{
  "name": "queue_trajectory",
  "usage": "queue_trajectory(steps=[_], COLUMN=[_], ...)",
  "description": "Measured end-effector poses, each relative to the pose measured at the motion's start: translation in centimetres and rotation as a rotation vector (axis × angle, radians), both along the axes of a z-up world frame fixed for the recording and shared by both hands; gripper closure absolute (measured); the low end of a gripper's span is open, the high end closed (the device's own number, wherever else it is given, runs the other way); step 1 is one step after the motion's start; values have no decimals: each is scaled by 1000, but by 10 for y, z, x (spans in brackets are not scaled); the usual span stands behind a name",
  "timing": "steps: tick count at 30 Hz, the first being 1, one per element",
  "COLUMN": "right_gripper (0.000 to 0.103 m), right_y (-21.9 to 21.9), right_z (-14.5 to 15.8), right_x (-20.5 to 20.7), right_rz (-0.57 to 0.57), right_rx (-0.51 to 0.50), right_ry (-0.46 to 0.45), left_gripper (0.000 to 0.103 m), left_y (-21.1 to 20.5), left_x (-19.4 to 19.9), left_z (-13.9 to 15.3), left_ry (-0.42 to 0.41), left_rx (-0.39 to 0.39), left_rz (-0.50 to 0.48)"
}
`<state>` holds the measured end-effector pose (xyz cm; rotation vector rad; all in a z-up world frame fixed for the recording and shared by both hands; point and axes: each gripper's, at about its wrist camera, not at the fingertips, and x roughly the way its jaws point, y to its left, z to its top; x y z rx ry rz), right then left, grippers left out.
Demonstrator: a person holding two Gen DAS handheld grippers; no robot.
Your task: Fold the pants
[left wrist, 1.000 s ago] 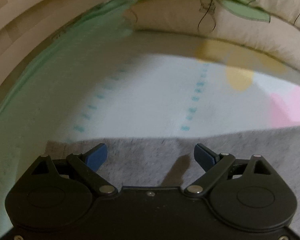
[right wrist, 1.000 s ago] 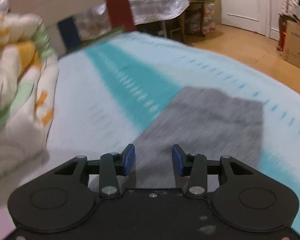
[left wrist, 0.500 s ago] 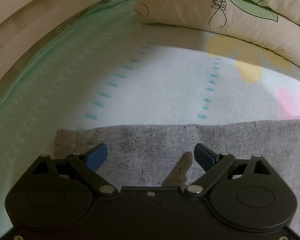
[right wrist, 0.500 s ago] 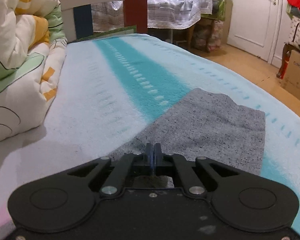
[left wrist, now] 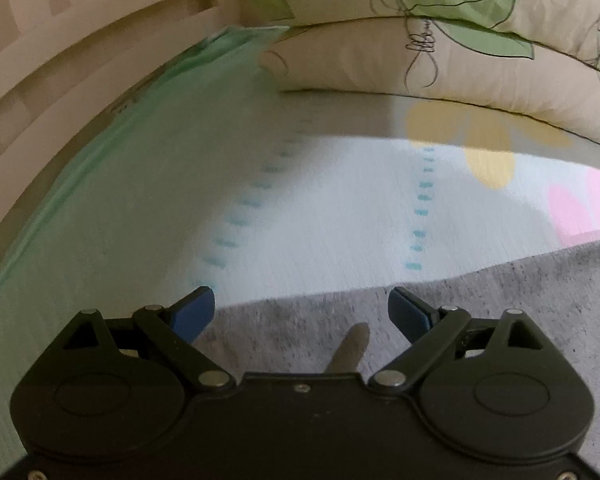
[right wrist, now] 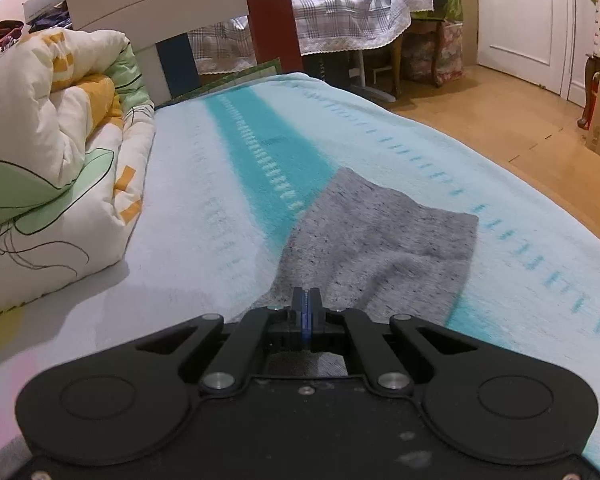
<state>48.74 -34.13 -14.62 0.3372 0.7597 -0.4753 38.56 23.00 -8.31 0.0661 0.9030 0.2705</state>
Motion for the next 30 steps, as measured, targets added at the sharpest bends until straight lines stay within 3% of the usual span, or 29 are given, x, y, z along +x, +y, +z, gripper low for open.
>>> queue_trajectory(steps=[6, 10, 13, 15, 17, 18, 19, 20, 21, 30], right_gripper=[102, 102, 102, 102, 102, 102, 102, 102, 102, 102], right_y=[-2, 0, -1, -2, -3, -4, -4, -4, -4, -11], right_z=[-2, -3, -4, -5, -5, -5, -5, -5, -4, 19], right_x=[-5, -4, -4, -5, -5, -6, -6, -6, -6, -24], right_rz=[17, 29, 34, 39, 45, 49, 52, 54, 56, 68], right_rx=[4, 2, 2, 0, 2, 2, 0, -1, 0, 18], right_ry=[10, 16, 18, 19, 19, 20, 20, 19, 18, -50], left_gripper=[9, 9, 8, 8, 17, 35, 62, 80, 92, 98], left_y=[4, 3, -6, -9, -10, -9, -7, -3, 0, -11], left_x=[8, 12, 14, 16, 19, 21, 23, 25, 28, -10], left_z=[-7, -20, -33, -38, -39, -39, -38, -35, -33, 4], left_ry=[47, 101, 122, 117, 114, 116, 116, 121, 132, 30], left_rx=[66, 19, 82, 85, 54, 27, -35, -110, -176, -130], left_rz=[-110, -214, -254, -264, -291, -299, -317, -338, -331, -306])
